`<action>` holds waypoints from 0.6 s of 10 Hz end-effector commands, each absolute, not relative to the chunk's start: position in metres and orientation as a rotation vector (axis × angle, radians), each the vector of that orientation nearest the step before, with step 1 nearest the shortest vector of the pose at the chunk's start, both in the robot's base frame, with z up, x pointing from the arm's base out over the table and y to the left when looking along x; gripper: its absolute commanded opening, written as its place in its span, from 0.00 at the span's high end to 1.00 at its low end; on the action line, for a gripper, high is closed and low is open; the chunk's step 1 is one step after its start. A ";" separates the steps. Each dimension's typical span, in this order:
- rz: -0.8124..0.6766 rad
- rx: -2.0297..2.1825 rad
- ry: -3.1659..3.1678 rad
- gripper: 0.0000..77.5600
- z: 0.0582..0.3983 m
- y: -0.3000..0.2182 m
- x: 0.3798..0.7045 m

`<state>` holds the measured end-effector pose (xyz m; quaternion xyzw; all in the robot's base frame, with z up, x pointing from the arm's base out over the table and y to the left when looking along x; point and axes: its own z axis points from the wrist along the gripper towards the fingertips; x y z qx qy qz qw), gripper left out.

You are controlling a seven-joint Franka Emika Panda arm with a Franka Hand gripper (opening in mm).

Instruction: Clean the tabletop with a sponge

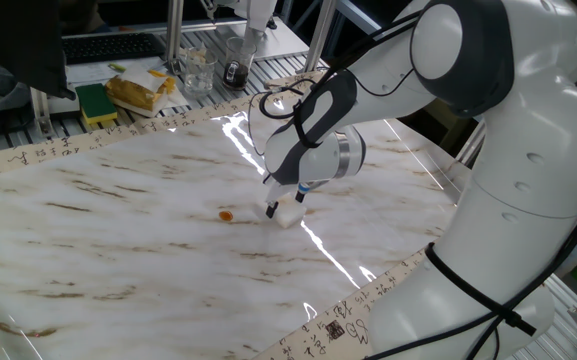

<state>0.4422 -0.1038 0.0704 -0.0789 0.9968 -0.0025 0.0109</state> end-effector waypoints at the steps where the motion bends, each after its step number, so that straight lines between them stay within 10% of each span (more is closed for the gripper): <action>1: -0.013 -0.238 3.115 0.00 0.071 -0.100 0.444; 5: -0.018 -0.233 3.117 0.00 0.069 -0.100 0.444; 6: -0.018 -0.233 3.117 0.99 0.069 -0.100 0.444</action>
